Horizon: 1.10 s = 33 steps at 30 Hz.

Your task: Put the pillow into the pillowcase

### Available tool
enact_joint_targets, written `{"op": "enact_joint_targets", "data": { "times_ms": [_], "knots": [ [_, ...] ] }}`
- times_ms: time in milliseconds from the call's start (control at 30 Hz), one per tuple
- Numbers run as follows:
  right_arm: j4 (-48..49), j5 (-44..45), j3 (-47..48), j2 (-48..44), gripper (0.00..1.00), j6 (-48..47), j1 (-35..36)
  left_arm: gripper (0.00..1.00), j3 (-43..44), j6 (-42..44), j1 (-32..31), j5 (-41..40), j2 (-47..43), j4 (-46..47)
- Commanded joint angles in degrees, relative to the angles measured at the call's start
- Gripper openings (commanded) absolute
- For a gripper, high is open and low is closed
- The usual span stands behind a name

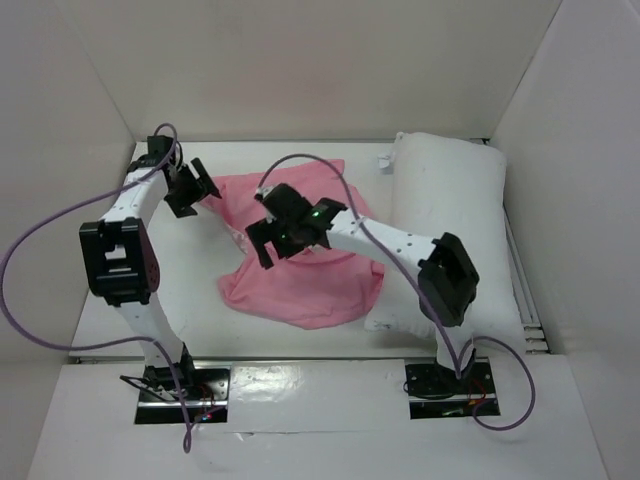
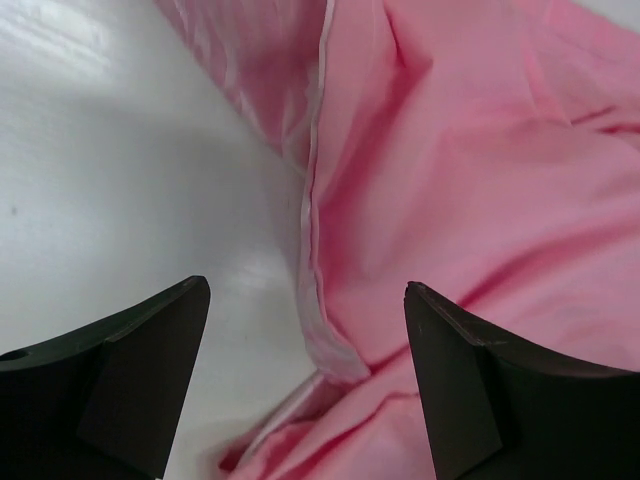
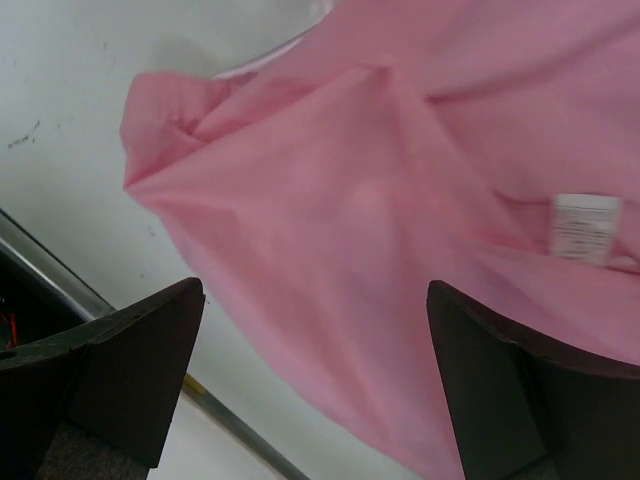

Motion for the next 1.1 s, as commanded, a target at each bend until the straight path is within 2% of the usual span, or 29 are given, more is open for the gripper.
{"op": "enact_joint_targets", "data": {
  "times_ms": [0,200,300,333,400,433,467,533,567,600,667,700,867,1000,1067],
  "knots": [
    [-1.37,-0.58,0.79,3.48,1.0,3.41,4.65,0.92,6.98,2.58,-0.23,-3.43,4.99,1.54],
    [1.79,-1.9,2.91,9.91,1.0,4.03,11.07,0.92,15.95,2.58,-3.3,-3.43,16.93,0.57],
    [3.02,-0.67,2.91,12.9,1.0,4.73,12.21,0.76,20.25,3.11,-3.83,-3.43,21.34,-1.44],
    [3.02,0.63,2.91,14.22,0.99,5.52,12.22,0.56,21.05,3.11,-3.84,-3.43,23.18,-2.06],
    [3.63,2.22,2.91,14.76,0.93,5.53,12.22,0.25,21.58,3.72,-3.84,-3.43,23.81,-2.06],
    [3.64,3.19,2.91,15.36,0.86,5.53,12.22,0.1,21.58,3.2,-3.84,-3.43,23.82,-2.06],
    [4.42,4.07,2.21,15.37,0.64,5.53,12.22,0.0,22.8,3.19,-3.84,-2.91,23.82,-2.59],
    [4.43,4.68,2.21,15.37,0.38,5.53,11.43,0.0,24.38,3.19,-2.61,-1.42,23.82,-2.59],
    [3.82,5.21,2.21,15.89,0.22,4.92,10.73,0.0,25.44,3.19,-2.08,-0.8,23.29,-3.2],
    [1.9,5.91,3.34,15.9,0.0,4.91,9.85,0.0,28.41,2.67,-2.08,1.12,23.29,-3.21],
    [-0.04,7.23,6.76,14.68,0.0,2.37,5.9,0.0,32.28,1.97,-0.59,3.15,21.8,-3.21],
    [-1.62,9.15,8.17,13.62,0.0,1.41,4.32,0.0,37.26,1.96,0.46,4.29,21.79,-3.21],
    [-4.53,6.72,20.82,5.54,0.0,-7.54,-7.27,0.0,53.38,-3.9,5.29,11.59,20.49,-3.73],
    [-5.15,1.54,23.12,-4.28,0.0,-13.8,-10.89,0.0,50.07,-9.53,10.38,16.16,16.01,4.6],
    [-4.1,-0.67,18.76,-7.64,0.0,-15.21,-10.9,0.0,47.08,-10.34,12.15,16.95,13.36,7.42]
  ]
}}
